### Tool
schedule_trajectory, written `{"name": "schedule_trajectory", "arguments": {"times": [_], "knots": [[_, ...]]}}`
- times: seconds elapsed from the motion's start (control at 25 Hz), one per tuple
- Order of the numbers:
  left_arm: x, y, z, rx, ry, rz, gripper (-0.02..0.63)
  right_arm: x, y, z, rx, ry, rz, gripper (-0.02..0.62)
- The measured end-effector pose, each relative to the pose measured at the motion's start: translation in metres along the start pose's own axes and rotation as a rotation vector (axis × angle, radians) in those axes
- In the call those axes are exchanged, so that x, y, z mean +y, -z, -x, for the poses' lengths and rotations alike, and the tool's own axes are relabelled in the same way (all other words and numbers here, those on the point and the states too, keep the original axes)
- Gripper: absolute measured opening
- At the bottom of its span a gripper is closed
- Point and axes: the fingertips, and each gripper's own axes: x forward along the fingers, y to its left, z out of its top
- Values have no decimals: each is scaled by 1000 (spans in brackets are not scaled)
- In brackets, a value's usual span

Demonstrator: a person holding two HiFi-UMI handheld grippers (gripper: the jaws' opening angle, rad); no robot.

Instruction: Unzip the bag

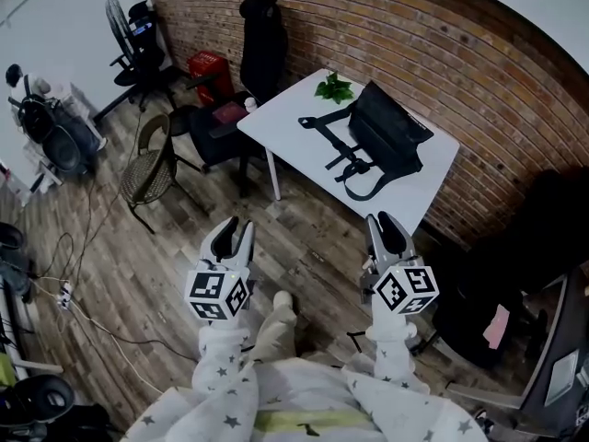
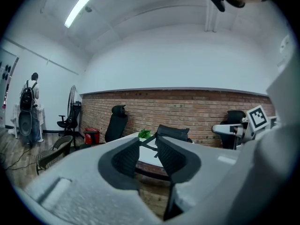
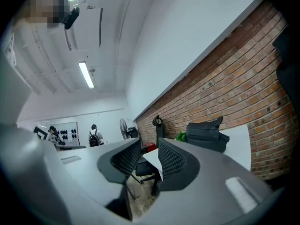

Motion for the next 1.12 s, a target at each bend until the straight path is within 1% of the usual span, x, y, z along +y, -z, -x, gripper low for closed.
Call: {"name": "schedule_trajectory", "arguments": {"times": [0.12,0.36,0.52,0.72,0.88,1.12], "knots": [[16,0,-24,12,10,9,126,-7,5,-26,10,16,-6,115],[53,-10,-80,21,51,22,129,-21,7,-81,15,62,-19,128],[71,-18,-123,24,101,25,129,-32,8,-113,14,109,-27,140],[82,-21,-172,39,177,22,129,-47,8,-147,1,170,-24,141],[87,-17,-196,59,219,12,129,-55,14,-161,-2,208,-30,144],[97,-3,-217,98,234,24,132,-66,28,-178,22,237,-51,146]]}}
